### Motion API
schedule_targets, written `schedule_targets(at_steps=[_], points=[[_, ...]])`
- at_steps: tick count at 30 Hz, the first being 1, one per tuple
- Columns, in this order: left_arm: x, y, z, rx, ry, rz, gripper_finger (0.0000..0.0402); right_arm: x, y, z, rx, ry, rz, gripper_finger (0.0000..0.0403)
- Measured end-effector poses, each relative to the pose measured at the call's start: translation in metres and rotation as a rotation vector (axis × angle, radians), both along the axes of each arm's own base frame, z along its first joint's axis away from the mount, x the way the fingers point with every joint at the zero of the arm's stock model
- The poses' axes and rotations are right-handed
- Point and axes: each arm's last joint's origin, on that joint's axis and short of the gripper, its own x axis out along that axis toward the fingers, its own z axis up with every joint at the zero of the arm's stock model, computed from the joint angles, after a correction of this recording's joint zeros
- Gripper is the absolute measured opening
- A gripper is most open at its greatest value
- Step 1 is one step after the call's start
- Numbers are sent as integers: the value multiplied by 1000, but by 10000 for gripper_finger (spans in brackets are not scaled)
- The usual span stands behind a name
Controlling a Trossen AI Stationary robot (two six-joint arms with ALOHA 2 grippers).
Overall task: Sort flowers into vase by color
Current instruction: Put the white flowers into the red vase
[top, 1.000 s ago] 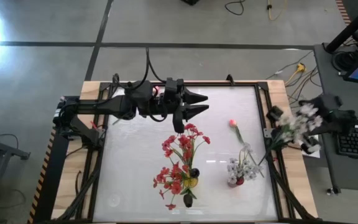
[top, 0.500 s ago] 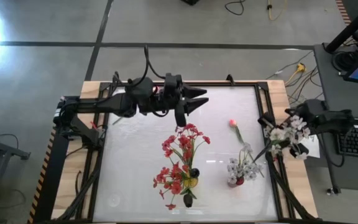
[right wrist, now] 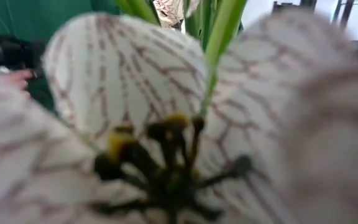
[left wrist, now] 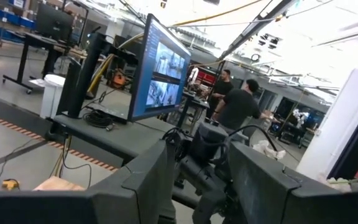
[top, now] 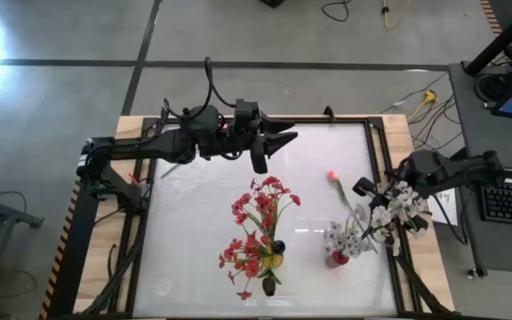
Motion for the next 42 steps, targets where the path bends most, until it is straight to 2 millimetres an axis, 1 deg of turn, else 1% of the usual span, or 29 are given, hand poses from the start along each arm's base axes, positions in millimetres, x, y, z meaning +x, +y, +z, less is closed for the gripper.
schedule_targets(at_steps=[5,9,17,20,24,30,36,42], points=[[0,0,0,0,0,0,162,5,5,-3,-53,-30,-9,13],[0,0,0,0,0,0,162,7,11,-6,-85,-45,19,13],[0,1,0,-3,0,0,162,13,20,-12,-130,-28,29,13],[0,2,0,-3,3,4,162,14,22,-15,-155,-15,8,13],[0,3,-1,-3,8,6,162,14,23,-18,-198,2,-46,13],[0,6,-2,-4,18,14,162,13,25,-20,-208,13,-44,13],[0,7,-2,-4,26,19,162,13,24,-25,-250,55,-96,13],[0,7,-4,-28,36,8,162,13,23,-28,-272,63,-104,13]])
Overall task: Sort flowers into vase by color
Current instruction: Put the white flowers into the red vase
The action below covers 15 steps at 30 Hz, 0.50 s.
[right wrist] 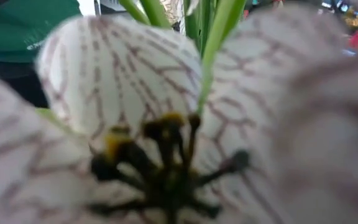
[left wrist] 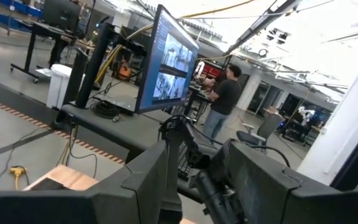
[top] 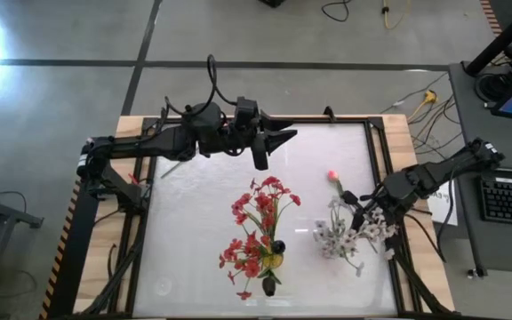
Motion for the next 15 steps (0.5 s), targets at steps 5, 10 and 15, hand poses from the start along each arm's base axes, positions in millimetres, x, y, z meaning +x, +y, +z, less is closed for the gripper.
schedule_targets(at_steps=[5,10,15], points=[[0,0,0,-13,-2,-11,162,0,-1,-9,-23,5,-35,13],[0,0,-1,-8,8,-11,162,-1,-3,-16,-39,5,-86,13],[0,0,-1,-8,13,-11,162,-5,-5,-19,-23,11,-119,13]])
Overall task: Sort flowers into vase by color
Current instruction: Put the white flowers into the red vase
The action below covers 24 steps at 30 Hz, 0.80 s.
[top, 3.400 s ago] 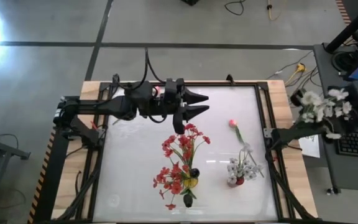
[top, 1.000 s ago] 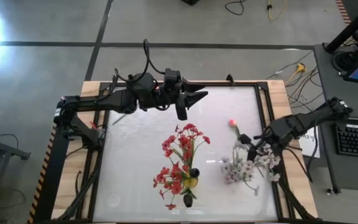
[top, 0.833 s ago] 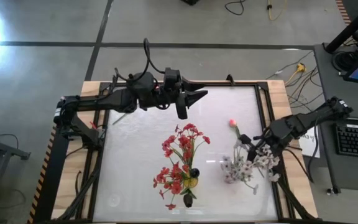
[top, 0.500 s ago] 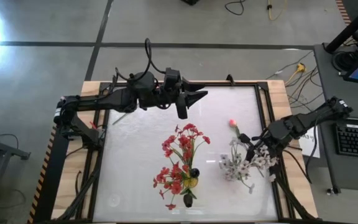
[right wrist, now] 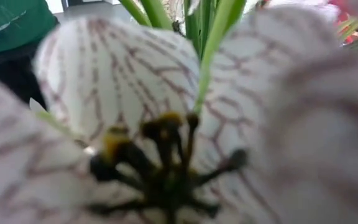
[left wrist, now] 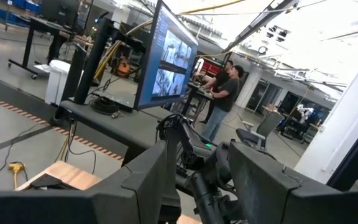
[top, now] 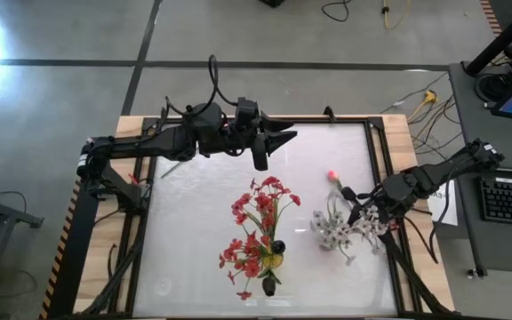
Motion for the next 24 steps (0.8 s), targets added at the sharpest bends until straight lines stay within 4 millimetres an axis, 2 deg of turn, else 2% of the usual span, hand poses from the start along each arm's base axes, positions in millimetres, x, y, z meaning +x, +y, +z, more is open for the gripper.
schedule_targets(at_steps=[9,19,24], points=[[0,1,-1,-1,15,4,162,-2,-1,-3,30,58,-21,21],[0,1,-2,0,19,4,162,-2,-1,-4,109,125,-65,140],[0,1,-4,0,42,-11,162,-5,-2,-2,144,222,-95,179]])
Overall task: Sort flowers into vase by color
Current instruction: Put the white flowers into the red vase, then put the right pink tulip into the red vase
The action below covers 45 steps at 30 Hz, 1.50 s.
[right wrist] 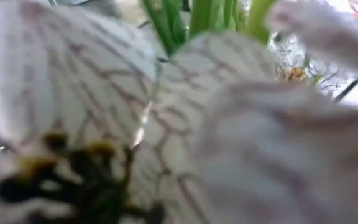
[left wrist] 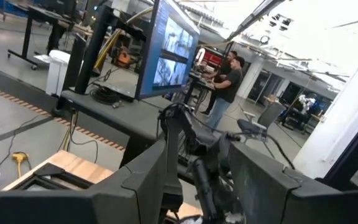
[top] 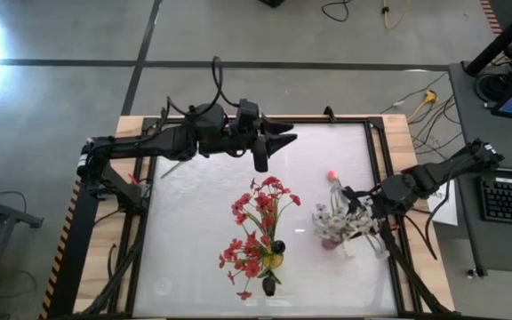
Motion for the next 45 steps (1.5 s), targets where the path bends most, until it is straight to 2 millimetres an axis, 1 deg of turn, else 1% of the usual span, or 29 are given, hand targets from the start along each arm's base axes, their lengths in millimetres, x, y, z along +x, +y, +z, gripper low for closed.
schedule_targets(at_steps=[4,9,14,18,25,29,33,38,42,45], points=[[0,0,-2,-1,23,-2,162,-4,-2,5,3,70,-15,196],[0,-3,-2,-1,25,-12,162,-10,-4,11,-19,133,-22,203],[1,-7,-3,-1,30,-24,162,-21,-10,25,-54,166,-60,203],[1,-9,-3,-1,33,-28,162,-31,-14,37,-49,178,-72,203],[0,-10,-3,3,33,-99,162,-50,-21,40,-21,323,-125,203],[-8,-11,2,20,50,-107,159,-59,-24,43,-12,410,-158,203],[-11,-11,4,51,56,-103,155,-66,-28,56,-10,412,-179,203],[-11,-11,-2,56,117,-104,153,-76,-32,73,-13,407,-189,203],[-11,-11,-9,50,184,-105,153,-88,-38,83,-45,442,-255,203],[-12,-11,-10,50,198,-105,153,-96,-45,88,-80,454,-372,203]])
